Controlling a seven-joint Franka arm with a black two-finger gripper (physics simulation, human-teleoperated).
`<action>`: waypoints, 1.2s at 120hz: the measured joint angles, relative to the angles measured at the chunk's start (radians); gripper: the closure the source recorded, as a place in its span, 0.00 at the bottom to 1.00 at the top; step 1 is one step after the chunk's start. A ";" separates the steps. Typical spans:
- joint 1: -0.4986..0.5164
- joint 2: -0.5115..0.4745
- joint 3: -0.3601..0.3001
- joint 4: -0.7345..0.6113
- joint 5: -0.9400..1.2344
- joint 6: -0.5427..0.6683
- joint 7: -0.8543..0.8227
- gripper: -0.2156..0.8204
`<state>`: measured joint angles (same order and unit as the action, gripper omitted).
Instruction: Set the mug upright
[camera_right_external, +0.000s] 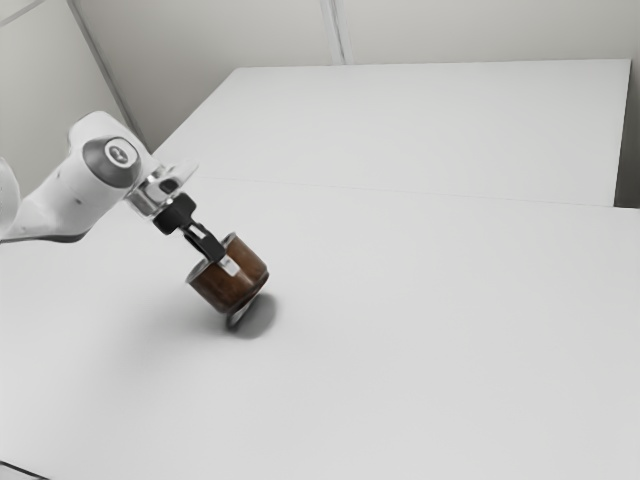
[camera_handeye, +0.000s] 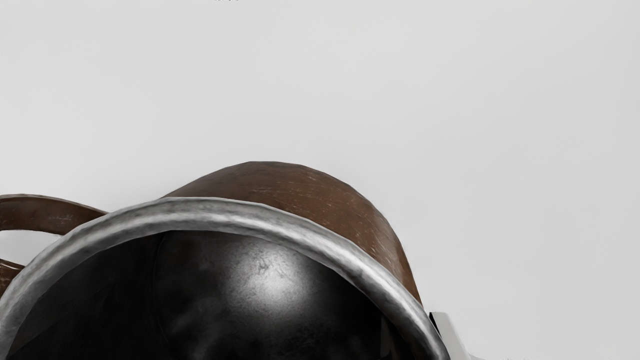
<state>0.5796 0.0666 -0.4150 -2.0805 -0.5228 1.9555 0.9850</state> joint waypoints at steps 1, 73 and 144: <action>0.000 -0.002 -0.006 -0.002 0.010 0.009 0.000 0.95; -0.046 -0.119 -0.243 -0.163 0.508 0.299 -0.311 0.96; 0.006 -0.202 -0.282 -0.296 0.506 0.374 -0.554 0.96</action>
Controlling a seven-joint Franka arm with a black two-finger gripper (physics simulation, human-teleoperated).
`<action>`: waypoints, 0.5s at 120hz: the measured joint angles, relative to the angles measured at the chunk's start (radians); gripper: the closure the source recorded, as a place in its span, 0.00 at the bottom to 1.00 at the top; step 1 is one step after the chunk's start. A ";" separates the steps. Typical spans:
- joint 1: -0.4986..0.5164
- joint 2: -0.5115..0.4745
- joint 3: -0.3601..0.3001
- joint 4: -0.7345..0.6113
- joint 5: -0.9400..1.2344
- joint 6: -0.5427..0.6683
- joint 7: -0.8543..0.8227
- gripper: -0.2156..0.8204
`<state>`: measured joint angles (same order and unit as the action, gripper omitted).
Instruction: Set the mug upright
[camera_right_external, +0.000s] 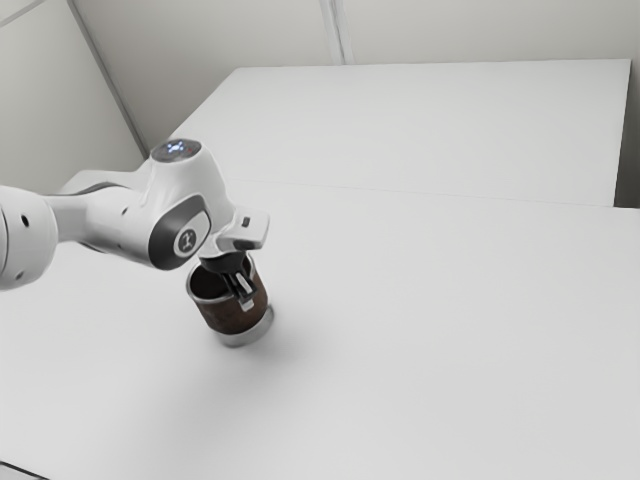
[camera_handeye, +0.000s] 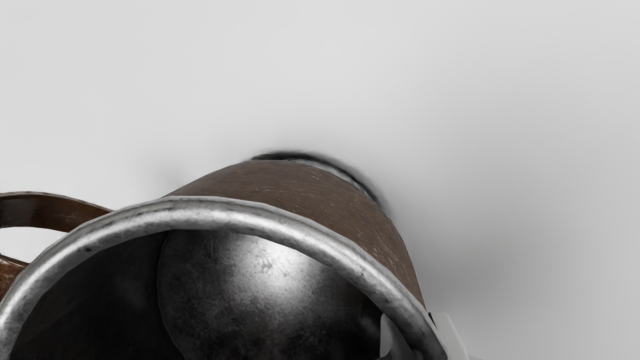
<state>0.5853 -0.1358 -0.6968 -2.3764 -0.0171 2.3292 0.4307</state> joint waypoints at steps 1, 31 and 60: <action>0.000 -0.001 0.000 -0.001 0.000 0.001 -0.002 0.96; 0.001 -0.005 -0.001 -0.020 -0.024 0.006 -0.045 0.64; 0.004 -0.038 -0.002 -0.010 -0.040 -0.019 -0.064 0.35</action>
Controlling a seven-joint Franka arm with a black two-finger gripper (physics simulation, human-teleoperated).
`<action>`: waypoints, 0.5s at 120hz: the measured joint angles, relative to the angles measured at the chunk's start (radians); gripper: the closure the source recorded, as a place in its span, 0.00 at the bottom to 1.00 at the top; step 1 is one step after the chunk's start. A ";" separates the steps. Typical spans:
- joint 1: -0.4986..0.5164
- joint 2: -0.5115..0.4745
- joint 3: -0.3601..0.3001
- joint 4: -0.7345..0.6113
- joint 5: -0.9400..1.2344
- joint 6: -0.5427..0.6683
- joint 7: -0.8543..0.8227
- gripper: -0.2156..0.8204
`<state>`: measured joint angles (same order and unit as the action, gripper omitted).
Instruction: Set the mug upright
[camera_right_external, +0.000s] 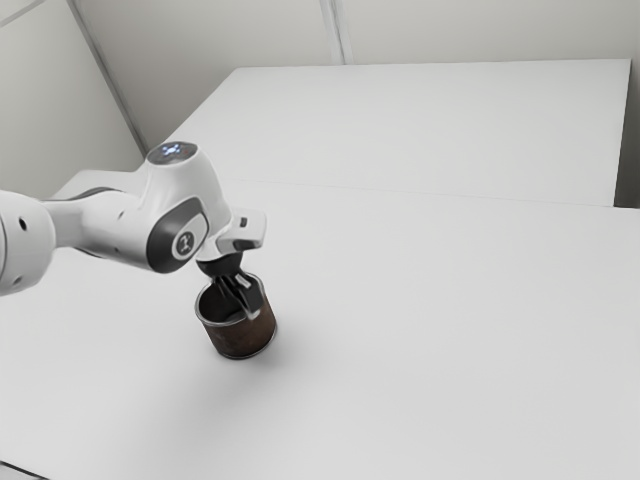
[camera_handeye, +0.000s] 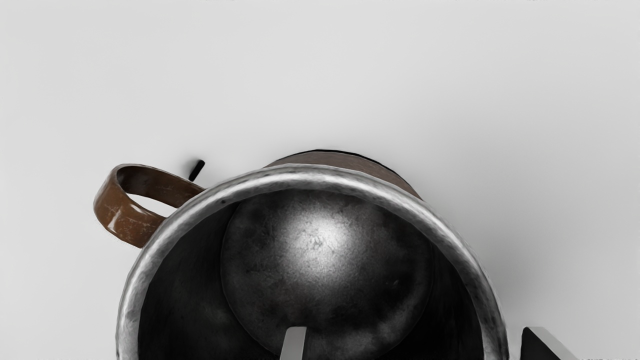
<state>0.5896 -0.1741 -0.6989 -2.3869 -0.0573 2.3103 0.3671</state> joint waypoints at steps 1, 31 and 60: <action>0.000 -0.002 0.000 0.001 -0.002 -0.003 -0.001 0.34; 0.010 0.007 0.009 0.229 -0.081 -0.181 -0.102 0.25; -0.306 0.100 0.344 0.570 -0.037 -0.421 -0.216 0.22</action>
<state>0.2834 -0.0741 -0.3554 -1.8169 -0.0946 1.8890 0.1506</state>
